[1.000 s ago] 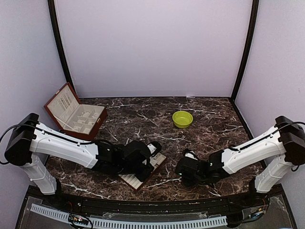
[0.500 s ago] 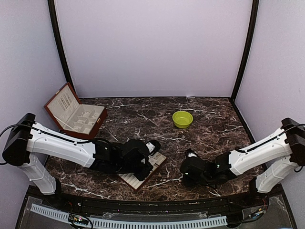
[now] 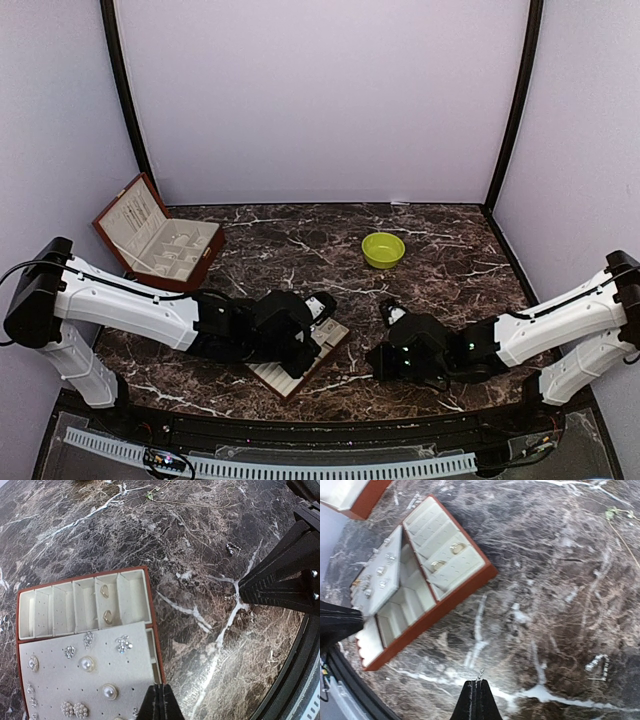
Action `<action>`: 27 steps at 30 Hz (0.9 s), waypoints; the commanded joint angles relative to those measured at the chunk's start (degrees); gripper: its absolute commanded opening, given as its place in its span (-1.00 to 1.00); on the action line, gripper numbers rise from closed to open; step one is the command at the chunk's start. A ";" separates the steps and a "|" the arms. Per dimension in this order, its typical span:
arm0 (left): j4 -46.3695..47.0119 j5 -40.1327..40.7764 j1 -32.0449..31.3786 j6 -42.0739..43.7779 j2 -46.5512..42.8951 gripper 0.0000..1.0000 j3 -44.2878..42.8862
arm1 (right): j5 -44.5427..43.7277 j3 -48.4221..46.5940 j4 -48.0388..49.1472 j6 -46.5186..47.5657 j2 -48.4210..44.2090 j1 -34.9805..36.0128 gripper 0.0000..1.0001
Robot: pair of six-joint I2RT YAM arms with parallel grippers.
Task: Organize the mixed jewelry
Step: Place the earring in the compartment beneath the earring panel.
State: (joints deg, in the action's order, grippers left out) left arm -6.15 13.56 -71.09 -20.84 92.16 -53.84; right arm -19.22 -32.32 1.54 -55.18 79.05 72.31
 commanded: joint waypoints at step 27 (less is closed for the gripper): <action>-0.68 0.53 -0.10 -0.86 -3.52 -1.00 0.01 | 5.46 -3.13 30.99 2.96 14.30 -2.73 -1.00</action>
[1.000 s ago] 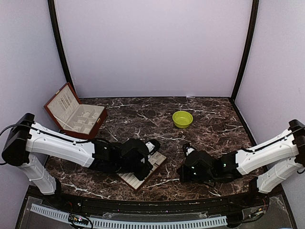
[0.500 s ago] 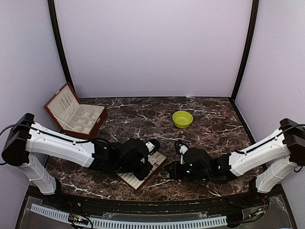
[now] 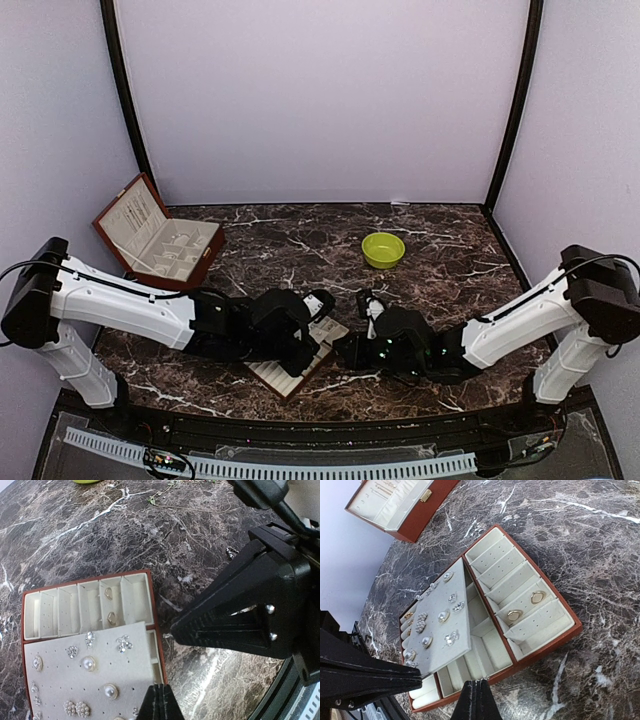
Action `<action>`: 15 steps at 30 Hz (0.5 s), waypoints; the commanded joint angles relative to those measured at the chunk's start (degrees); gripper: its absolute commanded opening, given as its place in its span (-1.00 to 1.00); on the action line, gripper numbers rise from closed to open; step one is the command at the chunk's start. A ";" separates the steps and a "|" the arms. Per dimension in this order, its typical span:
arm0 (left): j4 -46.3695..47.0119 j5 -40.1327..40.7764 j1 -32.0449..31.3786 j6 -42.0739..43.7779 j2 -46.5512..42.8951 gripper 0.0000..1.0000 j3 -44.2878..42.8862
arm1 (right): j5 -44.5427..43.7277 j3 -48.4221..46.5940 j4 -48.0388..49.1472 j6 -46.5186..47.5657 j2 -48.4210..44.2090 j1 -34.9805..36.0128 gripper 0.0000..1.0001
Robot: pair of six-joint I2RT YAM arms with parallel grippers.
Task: Organize the mixed jewelry
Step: Place the earring in the compartment beneath the earring panel.
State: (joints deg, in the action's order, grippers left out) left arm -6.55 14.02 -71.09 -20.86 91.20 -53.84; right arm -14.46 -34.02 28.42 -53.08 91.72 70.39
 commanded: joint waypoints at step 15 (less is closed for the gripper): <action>-0.49 -0.05 -0.10 -0.76 -3.07 -1.00 0.42 | 2.66 -4.24 6.83 2.89 7.74 -2.53 -1.00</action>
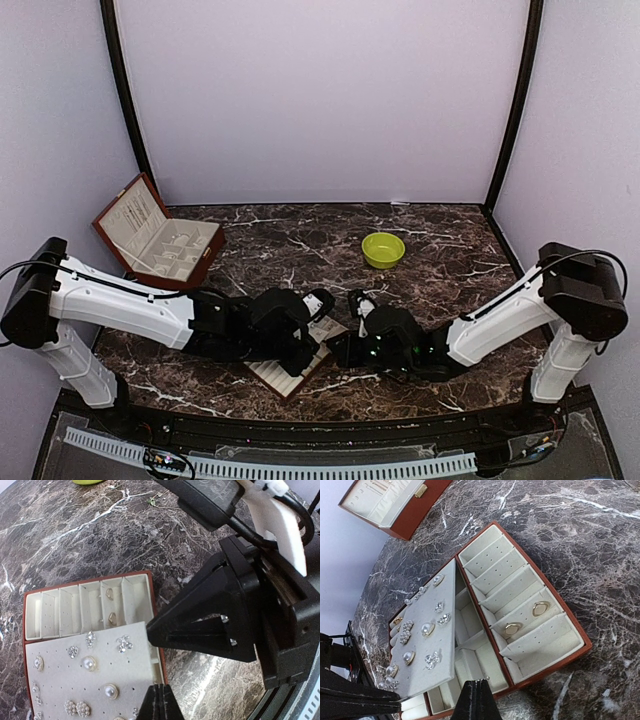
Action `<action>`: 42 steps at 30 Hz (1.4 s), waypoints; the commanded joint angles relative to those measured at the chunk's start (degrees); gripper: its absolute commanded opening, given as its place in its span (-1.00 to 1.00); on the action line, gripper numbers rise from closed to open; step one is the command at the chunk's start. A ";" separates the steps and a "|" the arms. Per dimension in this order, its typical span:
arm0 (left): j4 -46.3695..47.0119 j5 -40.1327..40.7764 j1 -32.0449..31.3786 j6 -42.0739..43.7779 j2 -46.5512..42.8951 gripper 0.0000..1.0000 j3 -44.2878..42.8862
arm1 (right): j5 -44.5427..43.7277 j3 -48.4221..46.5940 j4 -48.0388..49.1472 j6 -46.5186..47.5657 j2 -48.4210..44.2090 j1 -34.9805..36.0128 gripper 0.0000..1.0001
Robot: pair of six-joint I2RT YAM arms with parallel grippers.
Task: Organize the mixed jewelry
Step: Place the earring in the compartment beneath the earring panel, then pick up the earring from the center of the board.
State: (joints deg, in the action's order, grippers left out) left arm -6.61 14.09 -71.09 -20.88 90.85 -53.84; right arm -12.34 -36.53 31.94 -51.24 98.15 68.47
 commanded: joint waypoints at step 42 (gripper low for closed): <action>-1.41 0.05 -0.10 -0.48 -4.98 -1.00 1.20 | -2.54 6.52 -5.44 1.72 -11.64 -3.57 -0.47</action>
State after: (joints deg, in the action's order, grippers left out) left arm -7.16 14.04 -71.09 -21.21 88.16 -53.41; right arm -12.23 -32.71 30.44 -49.93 91.44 65.63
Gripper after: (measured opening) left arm 0.008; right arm 0.244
